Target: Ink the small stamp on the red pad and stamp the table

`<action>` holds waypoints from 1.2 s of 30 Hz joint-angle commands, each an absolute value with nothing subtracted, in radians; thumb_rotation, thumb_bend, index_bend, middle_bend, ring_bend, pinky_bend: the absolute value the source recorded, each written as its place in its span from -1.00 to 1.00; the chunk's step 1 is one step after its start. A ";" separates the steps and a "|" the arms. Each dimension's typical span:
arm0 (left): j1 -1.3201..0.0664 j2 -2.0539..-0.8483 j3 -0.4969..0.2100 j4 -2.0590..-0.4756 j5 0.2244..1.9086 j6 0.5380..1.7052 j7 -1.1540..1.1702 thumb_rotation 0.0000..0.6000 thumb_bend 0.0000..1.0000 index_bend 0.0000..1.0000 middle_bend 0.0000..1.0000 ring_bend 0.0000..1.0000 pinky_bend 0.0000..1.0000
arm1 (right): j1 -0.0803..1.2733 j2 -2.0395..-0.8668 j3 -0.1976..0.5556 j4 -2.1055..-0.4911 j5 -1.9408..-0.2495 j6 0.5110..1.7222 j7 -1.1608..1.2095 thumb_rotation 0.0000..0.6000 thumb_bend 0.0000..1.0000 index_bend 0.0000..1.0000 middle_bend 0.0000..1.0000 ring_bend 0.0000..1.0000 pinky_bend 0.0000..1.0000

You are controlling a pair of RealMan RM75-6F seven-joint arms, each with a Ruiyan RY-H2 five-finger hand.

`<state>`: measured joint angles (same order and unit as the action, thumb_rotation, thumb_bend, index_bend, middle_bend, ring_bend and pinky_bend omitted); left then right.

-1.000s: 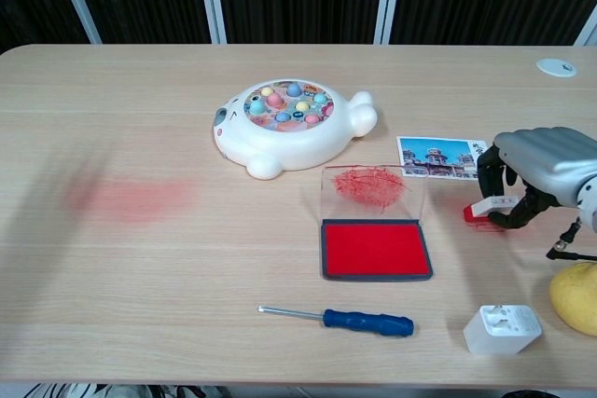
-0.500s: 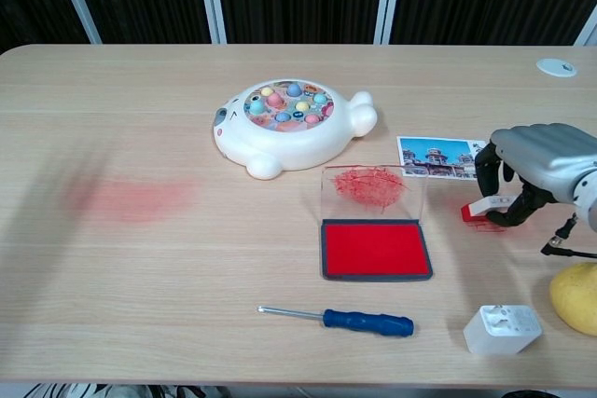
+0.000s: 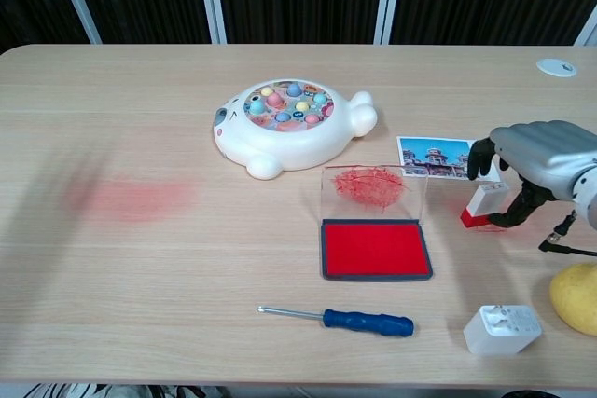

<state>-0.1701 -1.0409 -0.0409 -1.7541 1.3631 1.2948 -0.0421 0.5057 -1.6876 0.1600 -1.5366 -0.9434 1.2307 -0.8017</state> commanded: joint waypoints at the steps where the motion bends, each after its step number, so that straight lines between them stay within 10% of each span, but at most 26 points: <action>1: -0.170 -1.041 -0.041 -1.754 1.363 1.295 -0.043 1.00 -1.00 -1.00 -1.00 -1.00 -1.00 | 0.506 -1.687 0.159 -1.541 -0.938 1.233 -0.806 1.00 -0.58 -0.68 -0.70 -0.68 -0.41; 18: -0.167 -1.042 -0.041 -1.752 1.371 1.305 -0.041 1.00 -1.00 -1.00 -1.00 -1.00 -1.00 | 0.472 -1.538 0.119 -1.744 -1.124 1.352 -0.779 1.00 -0.65 -0.89 -0.90 -0.86 -0.49; 36: -0.155 -1.075 -0.043 -1.711 1.402 1.365 0.034 1.00 -1.00 -1.00 -1.00 -1.00 -1.00 | 0.201 -1.200 -0.087 -1.726 -1.471 1.617 -0.367 1.00 -0.85 -1.00 -1.00 -1.00 -0.62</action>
